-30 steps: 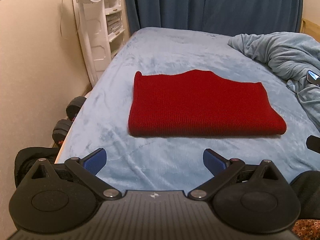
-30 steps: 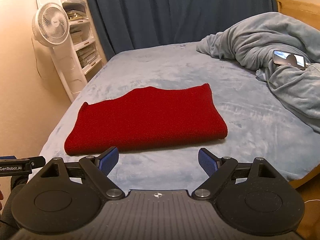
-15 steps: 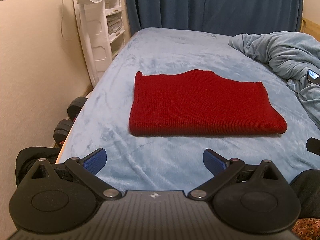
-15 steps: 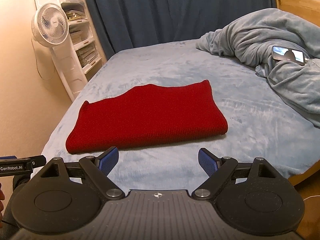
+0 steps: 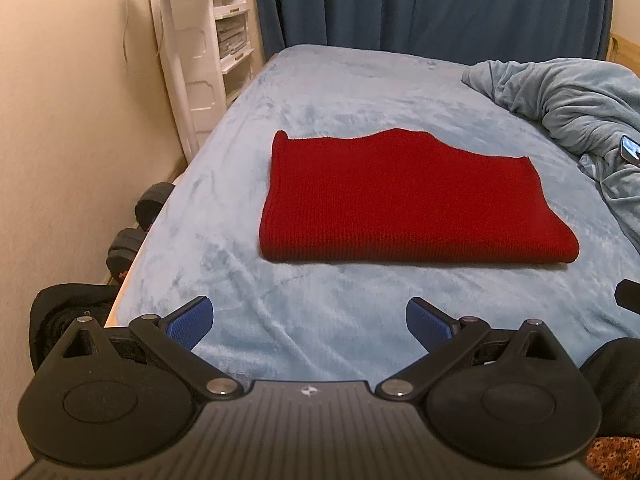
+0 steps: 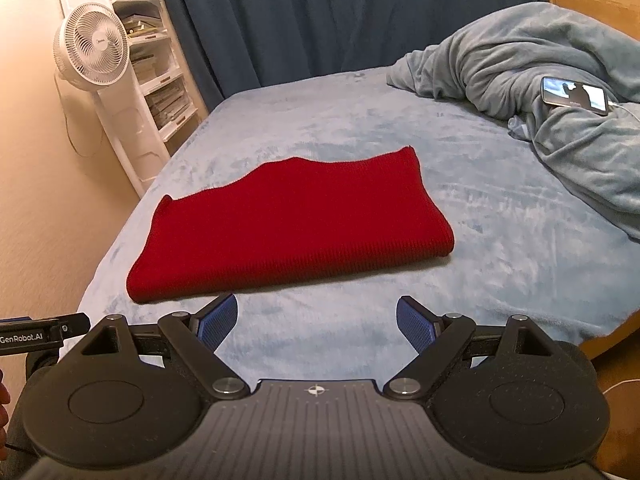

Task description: Fold small clothes

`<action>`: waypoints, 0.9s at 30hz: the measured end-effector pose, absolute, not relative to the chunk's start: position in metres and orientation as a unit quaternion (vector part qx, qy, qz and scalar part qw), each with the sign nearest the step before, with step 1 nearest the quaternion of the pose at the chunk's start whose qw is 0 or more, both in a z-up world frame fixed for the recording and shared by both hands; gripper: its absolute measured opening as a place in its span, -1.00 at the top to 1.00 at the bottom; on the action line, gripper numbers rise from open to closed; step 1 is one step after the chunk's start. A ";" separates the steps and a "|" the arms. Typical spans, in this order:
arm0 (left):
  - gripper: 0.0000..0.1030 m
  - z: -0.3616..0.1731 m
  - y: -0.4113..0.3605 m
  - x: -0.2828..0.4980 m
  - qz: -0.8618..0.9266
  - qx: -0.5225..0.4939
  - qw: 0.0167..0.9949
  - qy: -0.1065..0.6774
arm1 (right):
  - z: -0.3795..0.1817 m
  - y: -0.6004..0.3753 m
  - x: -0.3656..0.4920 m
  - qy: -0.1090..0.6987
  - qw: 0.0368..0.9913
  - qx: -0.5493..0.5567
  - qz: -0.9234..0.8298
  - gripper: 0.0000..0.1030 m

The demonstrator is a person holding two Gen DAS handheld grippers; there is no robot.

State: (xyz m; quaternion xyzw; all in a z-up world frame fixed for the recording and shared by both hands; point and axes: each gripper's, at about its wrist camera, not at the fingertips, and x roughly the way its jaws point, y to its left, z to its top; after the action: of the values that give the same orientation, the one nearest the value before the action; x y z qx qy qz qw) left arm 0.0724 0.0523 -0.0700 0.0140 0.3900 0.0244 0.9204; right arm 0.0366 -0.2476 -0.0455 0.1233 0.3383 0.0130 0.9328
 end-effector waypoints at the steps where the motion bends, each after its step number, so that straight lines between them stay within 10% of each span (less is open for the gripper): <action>1: -0.99 -0.071 0.053 0.073 0.025 0.014 0.920 0.390 | -0.046 -0.248 0.037 0.340 0.932 0.124 0.012 -0.70; 27: -0.99 -0.100 0.055 0.150 0.054 0.015 0.896 0.441 | -0.075 -0.255 0.098 0.374 0.921 0.111 -0.020 -0.70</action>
State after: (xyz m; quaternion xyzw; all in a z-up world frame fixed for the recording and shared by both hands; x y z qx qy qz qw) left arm 0.1495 0.0551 -0.0999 0.0148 0.4409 0.0540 0.8958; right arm 0.0985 -0.2545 -0.0755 0.1112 0.3736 -0.0200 0.9207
